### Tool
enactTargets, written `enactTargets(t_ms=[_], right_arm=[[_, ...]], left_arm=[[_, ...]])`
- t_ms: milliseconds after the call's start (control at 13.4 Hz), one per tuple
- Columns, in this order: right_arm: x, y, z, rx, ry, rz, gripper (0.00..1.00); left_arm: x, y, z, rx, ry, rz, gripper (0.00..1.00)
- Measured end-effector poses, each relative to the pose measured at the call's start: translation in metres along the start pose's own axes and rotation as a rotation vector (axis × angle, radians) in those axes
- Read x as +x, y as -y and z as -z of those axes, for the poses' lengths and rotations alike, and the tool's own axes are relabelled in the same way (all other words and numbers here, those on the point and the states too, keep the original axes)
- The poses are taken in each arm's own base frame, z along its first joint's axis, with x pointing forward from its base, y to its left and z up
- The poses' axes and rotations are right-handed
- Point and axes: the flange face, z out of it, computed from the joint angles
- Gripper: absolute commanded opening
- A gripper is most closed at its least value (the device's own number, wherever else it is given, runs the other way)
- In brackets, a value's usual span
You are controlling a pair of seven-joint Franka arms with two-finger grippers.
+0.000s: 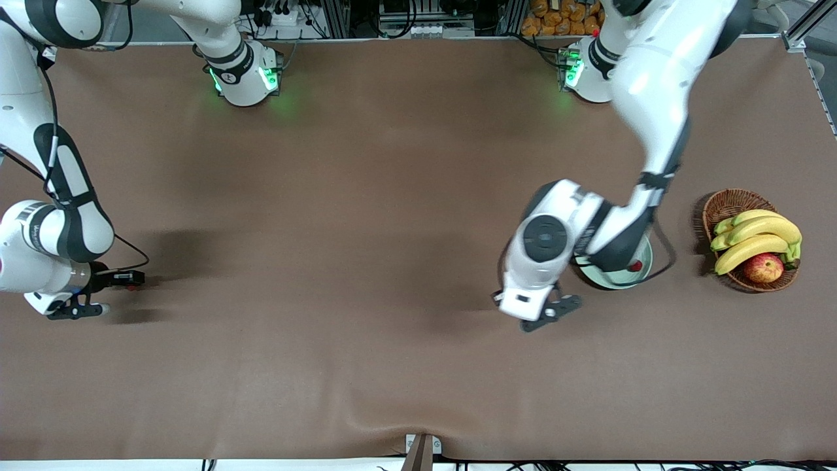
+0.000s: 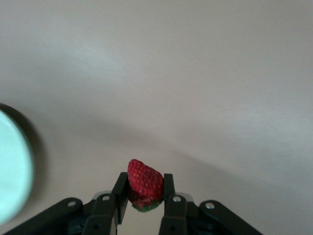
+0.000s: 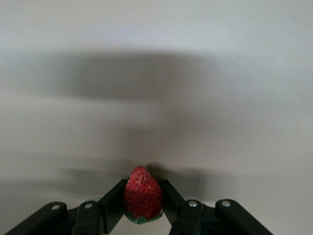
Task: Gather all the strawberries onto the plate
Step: 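Drop the strawberry on the plate while the right gripper sets another mid-table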
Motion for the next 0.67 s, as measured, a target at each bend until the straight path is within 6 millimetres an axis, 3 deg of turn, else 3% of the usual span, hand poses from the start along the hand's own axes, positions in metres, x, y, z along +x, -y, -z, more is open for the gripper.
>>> enactTargets(t_ms=[149,372,595,670], right_arm=[[0.028,0.062,0.028,0.026,-0.055,0.094,0.0],[0.058,0.176,0.071,0.059,-0.115,0.253,0.0],[0.07,0.313,0.072,0.066,-0.12,0.383,0.0],[0.071,0.368,0.072,0.068,-0.129,0.407,0.0]], left_arm=[[0.013,0.053,-0.007,0.037,0.042,-0.109,0.0],[0.018,0.126,-0.039,0.1,0.126,-0.251,0.0],[0.025,0.196,-0.078,0.116,0.218,-0.354,0.0],[0.027,0.215,-0.091,0.111,0.229,-0.373,0.08]])
